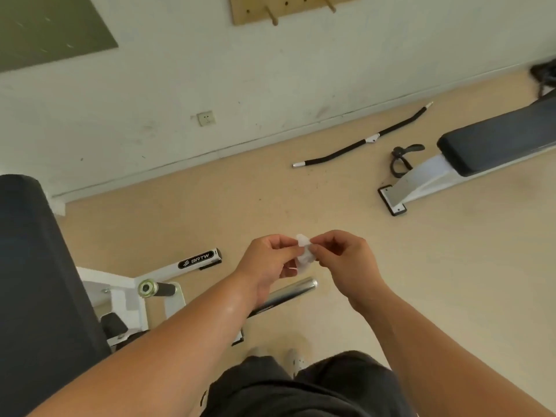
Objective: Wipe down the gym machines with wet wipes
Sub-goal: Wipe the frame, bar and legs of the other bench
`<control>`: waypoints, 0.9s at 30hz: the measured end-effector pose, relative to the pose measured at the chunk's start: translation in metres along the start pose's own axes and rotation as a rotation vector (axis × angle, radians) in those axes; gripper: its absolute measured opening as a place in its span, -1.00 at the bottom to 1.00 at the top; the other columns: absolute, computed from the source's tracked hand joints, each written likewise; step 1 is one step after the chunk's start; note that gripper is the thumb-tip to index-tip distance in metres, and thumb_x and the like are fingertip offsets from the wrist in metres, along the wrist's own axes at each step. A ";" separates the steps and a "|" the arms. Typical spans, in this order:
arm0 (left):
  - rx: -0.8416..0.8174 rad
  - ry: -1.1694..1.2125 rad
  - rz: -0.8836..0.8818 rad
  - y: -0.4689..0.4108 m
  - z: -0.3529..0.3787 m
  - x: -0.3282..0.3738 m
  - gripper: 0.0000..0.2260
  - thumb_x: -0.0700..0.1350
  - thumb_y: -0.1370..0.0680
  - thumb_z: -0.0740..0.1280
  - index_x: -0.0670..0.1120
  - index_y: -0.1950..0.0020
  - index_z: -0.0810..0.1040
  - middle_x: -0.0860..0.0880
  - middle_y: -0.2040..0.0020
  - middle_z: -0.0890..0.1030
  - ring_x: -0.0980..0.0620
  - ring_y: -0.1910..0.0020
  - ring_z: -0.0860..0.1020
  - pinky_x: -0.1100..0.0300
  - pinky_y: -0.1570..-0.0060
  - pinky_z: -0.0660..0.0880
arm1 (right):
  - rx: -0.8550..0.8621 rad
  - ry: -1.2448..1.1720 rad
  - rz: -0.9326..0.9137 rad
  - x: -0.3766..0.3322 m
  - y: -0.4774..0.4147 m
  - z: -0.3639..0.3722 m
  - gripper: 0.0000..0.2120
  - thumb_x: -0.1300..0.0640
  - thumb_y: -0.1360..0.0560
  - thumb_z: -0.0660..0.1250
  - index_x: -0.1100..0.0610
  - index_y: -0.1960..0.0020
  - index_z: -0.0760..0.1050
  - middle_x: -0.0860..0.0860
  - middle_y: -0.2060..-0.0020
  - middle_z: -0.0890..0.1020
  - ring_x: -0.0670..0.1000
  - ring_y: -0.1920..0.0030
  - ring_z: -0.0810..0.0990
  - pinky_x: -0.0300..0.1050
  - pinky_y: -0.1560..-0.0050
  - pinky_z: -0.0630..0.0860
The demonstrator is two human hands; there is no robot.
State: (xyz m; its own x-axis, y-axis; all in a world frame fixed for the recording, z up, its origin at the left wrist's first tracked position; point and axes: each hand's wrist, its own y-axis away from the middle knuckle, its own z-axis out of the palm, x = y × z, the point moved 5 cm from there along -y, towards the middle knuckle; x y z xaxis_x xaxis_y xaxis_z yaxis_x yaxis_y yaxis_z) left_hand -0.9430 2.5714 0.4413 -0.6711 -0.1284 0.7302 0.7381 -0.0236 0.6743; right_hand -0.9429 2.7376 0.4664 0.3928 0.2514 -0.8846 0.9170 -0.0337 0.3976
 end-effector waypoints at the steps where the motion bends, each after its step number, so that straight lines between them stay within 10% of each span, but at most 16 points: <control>1: -0.006 0.005 0.008 -0.007 0.010 0.002 -0.94 -0.26 -0.51 0.48 -0.13 0.08 0.65 -0.09 0.21 0.70 -0.03 0.26 0.61 0.13 0.20 0.58 | 0.009 -0.008 0.001 0.002 -0.007 -0.010 -0.93 0.18 -0.53 0.48 0.02 0.08 0.70 -0.05 0.21 0.72 -0.07 0.19 0.65 -0.13 0.09 0.63; 15: 0.238 0.166 0.052 -0.123 0.220 0.087 -0.85 -0.38 -0.48 0.46 -0.16 0.06 0.64 -0.12 0.14 0.68 -0.06 0.14 0.66 0.06 0.07 0.64 | -0.434 0.079 0.029 -0.016 -0.207 -0.217 -0.81 0.24 -0.51 0.50 0.00 -0.06 0.68 -0.05 0.09 0.73 0.08 0.11 0.72 0.11 -0.03 0.68; 23: 0.568 0.404 0.099 -0.145 0.155 0.121 -0.91 -0.28 -0.47 0.52 -0.18 0.08 0.65 -0.14 0.20 0.62 -0.05 0.21 0.57 0.09 0.15 0.53 | -0.765 0.219 -0.056 -0.090 -0.285 -0.117 -0.87 0.24 -0.56 0.45 0.04 -0.02 0.67 -0.03 0.12 0.73 0.04 0.10 0.73 -0.11 0.10 0.68; 27: 0.630 0.532 0.144 -0.163 0.082 0.134 -0.79 -0.15 -0.36 0.59 -0.12 0.03 0.72 -0.14 0.18 0.66 -0.02 0.21 0.56 0.08 0.13 0.51 | -0.938 0.416 -0.086 -0.123 -0.310 -0.030 -0.87 0.21 -0.52 0.49 0.00 0.01 0.68 -0.08 0.11 0.73 0.02 0.11 0.72 0.08 0.00 0.68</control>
State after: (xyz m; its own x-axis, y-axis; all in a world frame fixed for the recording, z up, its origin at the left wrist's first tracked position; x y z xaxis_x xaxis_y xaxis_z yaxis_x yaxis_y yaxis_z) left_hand -1.1590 2.6389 0.4383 -0.3342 -0.5422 0.7709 0.5312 0.5673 0.6293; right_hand -1.2780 2.7465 0.4594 0.1093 0.5379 -0.8359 0.4468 0.7246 0.5247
